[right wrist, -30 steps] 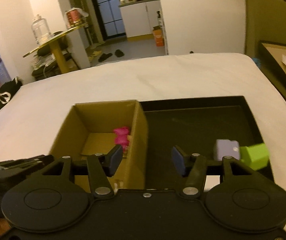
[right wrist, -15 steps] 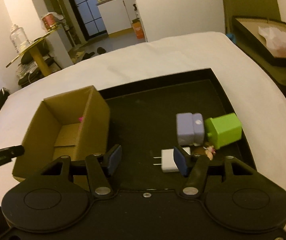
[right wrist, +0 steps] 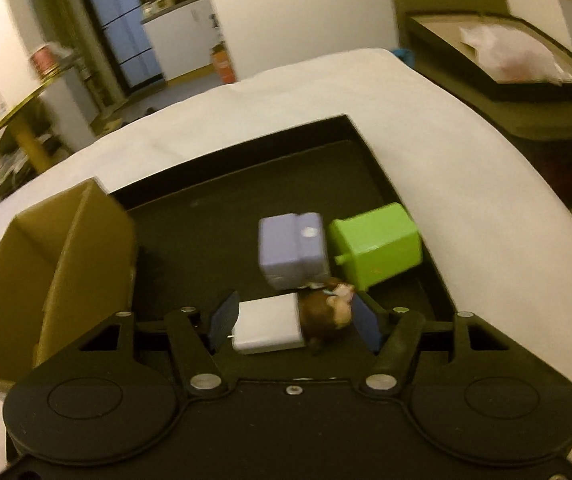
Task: Organize rigid objects
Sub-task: 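Return the right gripper to the tray and grasp the brown-haired doll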
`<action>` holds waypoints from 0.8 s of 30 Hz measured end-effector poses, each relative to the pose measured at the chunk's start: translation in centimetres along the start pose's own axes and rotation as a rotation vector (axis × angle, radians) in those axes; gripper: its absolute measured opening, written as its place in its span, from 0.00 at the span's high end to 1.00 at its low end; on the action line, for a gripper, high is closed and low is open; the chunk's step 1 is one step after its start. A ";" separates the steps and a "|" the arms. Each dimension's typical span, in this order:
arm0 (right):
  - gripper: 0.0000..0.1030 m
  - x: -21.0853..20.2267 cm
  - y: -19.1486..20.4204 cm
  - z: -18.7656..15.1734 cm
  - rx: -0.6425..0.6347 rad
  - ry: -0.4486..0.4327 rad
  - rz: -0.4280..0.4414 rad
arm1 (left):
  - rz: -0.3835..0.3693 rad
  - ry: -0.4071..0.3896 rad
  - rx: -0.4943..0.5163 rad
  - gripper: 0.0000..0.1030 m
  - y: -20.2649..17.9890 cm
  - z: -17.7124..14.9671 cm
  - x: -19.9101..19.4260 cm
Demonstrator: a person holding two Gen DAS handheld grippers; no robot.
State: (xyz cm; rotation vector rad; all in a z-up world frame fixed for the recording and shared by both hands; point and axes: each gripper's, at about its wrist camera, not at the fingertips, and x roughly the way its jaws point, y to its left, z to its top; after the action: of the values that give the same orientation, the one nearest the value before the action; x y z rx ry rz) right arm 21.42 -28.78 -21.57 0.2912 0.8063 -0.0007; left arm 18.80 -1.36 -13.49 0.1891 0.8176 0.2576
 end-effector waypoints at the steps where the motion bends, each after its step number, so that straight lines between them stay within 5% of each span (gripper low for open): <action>1: 0.40 0.2 -0.3 0.0 0.017 0.001 -0.008 | 0.004 0.004 0.007 0.24 -0.2 0.0 0.1; 11: 0.41 3.6 -2.1 -0.2 0.131 0.072 -0.028 | 0.058 0.014 0.103 0.18 -2.2 0.1 0.0; 13: 0.47 3.7 -2.4 -0.4 0.154 0.081 0.005 | 0.065 0.012 0.114 0.18 -2.4 0.0 0.0; 15: 0.65 3.2 -2.4 -0.3 0.153 0.065 0.009 | 0.075 0.017 0.119 0.17 -2.6 0.0 0.0; 24: 0.67 2.1 -2.7 -0.3 0.179 0.065 0.047 | 0.094 0.018 0.124 0.17 -2.8 0.0 -0.3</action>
State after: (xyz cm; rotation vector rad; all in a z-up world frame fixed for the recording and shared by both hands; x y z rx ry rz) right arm 22.35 -31.03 -23.98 0.4810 0.8654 -0.0195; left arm 19.04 -4.10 -13.97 0.3423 0.8441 0.2973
